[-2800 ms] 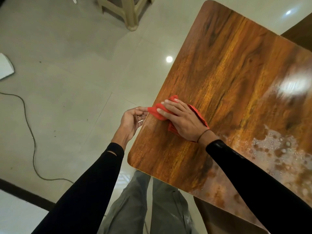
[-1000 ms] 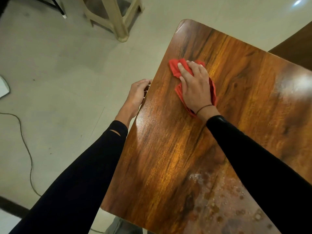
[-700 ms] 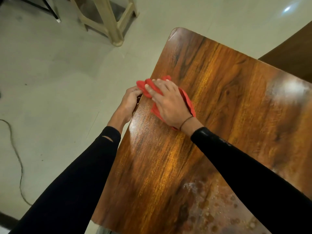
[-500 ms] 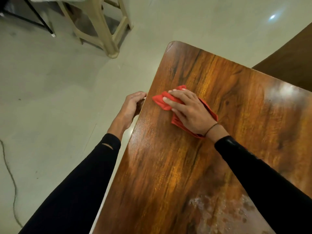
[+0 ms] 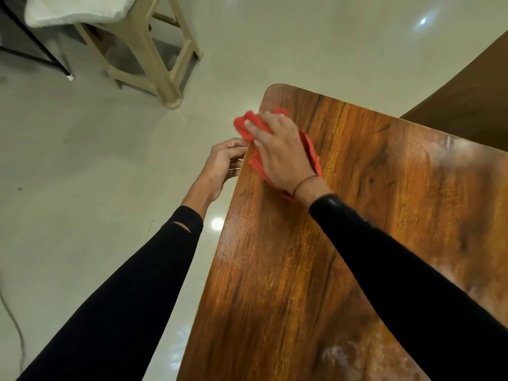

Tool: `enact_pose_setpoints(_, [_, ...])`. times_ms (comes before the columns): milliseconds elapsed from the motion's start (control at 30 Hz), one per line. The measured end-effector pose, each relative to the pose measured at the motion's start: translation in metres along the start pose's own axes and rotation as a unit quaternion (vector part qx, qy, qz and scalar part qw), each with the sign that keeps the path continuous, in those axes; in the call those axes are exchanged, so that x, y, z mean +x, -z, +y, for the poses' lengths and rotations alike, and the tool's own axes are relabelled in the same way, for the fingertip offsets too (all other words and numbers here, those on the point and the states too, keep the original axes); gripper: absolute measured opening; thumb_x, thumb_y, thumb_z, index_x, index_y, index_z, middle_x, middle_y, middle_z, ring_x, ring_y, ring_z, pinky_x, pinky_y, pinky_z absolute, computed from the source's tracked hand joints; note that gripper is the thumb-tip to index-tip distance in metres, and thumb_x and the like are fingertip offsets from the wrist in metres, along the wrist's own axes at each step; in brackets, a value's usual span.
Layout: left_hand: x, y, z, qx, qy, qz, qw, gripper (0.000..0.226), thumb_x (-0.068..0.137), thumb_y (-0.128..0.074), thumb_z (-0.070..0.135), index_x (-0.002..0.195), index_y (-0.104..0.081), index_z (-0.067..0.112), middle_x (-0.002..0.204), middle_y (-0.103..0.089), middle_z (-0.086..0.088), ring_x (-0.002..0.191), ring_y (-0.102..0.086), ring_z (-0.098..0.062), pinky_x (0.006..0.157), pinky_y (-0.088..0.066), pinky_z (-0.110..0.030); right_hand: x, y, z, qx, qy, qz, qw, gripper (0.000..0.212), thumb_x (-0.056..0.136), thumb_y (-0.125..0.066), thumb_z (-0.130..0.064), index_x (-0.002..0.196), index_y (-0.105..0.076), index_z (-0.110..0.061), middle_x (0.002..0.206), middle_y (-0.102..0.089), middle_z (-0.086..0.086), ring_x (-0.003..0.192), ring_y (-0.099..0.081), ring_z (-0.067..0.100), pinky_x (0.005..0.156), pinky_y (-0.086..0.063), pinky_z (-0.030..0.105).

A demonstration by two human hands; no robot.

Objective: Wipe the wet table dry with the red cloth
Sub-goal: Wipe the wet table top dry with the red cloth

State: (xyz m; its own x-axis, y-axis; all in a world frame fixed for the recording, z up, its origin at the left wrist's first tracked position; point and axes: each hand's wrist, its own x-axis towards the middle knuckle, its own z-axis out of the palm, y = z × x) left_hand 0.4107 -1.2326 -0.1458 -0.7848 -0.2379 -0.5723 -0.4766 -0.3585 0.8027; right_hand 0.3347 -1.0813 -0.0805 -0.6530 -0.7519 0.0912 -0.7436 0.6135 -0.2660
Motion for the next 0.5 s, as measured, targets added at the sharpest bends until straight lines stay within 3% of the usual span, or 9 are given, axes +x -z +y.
enact_pose_setpoints(100, [0.008,-0.001,0.0,-0.019,-0.006,0.0,1.0,0.031,0.101,-0.055,0.009,0.104,-0.082,0.023,0.092,-0.064,-0.008,0.068,-0.053,-0.013,0.068,-0.05,-0.028,-0.032,0.003,0.015,0.046,0.041,-0.03,0.998,0.046,0.112,-0.051,-0.019,0.157,-0.054,-0.016,0.159,-0.05,0.015,0.15,-0.04,0.033,0.131,-0.026,0.051])
enact_pose_setpoints(200, [0.015,-0.003,0.003,-0.008,-0.012,-0.001,1.0,0.031,0.105,-0.054,0.012,0.114,-0.082,0.021,0.084,-0.069,0.005,0.063,-0.055,-0.007,0.061,-0.052,-0.02,-0.038,0.009,0.047,0.047,-0.059,-0.002,0.997,0.045,0.114,-0.049,-0.02,0.158,-0.053,-0.017,0.161,-0.048,0.016,0.15,-0.041,0.037,0.128,-0.03,0.057])
enact_pose_setpoints(333, [0.021,-0.006,0.008,0.005,-0.019,0.009,1.0,0.027,0.105,-0.059,0.015,0.117,-0.082,0.019,0.095,-0.075,-0.001,0.075,-0.059,-0.015,0.064,-0.052,-0.022,0.013,0.011,0.069,0.006,-0.188,0.058,0.98,0.047,0.114,-0.04,-0.024,0.158,-0.052,-0.012,0.155,-0.052,0.018,0.144,-0.047,0.037,0.125,-0.034,0.053])
enact_pose_setpoints(433, [0.023,-0.008,0.007,-0.012,-0.014,0.023,1.0,0.028,0.103,-0.058,0.012,0.117,-0.082,0.016,0.091,-0.077,0.001,0.069,-0.061,-0.01,0.061,-0.052,-0.02,0.058,0.008,0.064,0.0,-0.225,0.061,0.973,0.049,0.112,-0.038,-0.028,0.157,-0.053,-0.014,0.154,-0.054,0.013,0.144,-0.047,0.033,0.127,-0.03,0.048])
enact_pose_setpoints(500, [0.023,-0.008,0.006,-0.019,-0.013,0.025,0.999,0.027,0.102,-0.059,0.012,0.114,-0.083,0.016,0.089,-0.077,0.002,0.068,-0.062,-0.01,0.059,-0.052,-0.02,0.075,0.003,0.05,-0.009,-0.205,0.042,0.978,0.052,0.11,-0.035,-0.033,0.157,-0.053,-0.019,0.157,-0.052,0.009,0.145,-0.045,0.03,0.127,-0.029,0.045])
